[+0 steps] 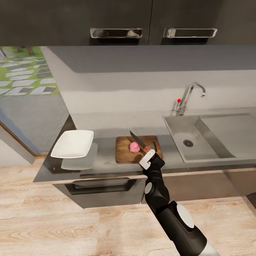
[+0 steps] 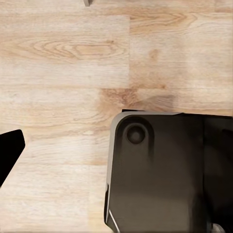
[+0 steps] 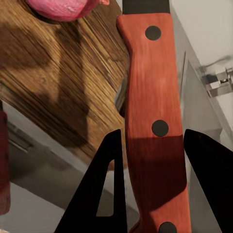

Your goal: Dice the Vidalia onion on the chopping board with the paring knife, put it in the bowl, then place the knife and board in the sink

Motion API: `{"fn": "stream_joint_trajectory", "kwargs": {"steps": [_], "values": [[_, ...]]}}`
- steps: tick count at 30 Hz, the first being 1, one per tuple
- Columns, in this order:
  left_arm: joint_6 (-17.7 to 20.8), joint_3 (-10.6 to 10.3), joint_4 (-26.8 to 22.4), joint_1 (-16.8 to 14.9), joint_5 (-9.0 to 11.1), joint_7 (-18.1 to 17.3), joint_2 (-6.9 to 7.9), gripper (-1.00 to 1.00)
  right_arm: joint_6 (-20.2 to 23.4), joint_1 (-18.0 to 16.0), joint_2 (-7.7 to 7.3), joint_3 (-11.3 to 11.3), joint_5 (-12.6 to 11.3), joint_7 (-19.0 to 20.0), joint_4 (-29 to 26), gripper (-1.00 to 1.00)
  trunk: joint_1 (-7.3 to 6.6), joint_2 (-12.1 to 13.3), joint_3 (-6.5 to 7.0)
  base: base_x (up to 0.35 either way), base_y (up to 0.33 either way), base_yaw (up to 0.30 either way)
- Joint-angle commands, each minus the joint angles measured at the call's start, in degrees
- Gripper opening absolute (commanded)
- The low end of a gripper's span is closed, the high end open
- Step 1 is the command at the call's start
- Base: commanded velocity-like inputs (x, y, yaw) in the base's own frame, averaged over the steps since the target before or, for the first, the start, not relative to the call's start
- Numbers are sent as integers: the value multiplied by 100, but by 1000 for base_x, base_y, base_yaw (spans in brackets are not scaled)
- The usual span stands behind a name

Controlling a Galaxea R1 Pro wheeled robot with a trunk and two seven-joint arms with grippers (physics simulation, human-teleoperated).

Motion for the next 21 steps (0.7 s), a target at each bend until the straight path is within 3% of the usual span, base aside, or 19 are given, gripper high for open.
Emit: {"fn": "stream_joint_trajectory", "kwargs": {"steps": [1,21], "values": [[-6,-11,-9,3,28,10,1,100,34,-6,0,9,51,33,-3,-100,3,-10,-18,0,0,0],[-6,-16,-9,1,28,11,0,100,42,-6,9,9,69,27,-3,-100,3,-10,-150,0,0,0]]}}
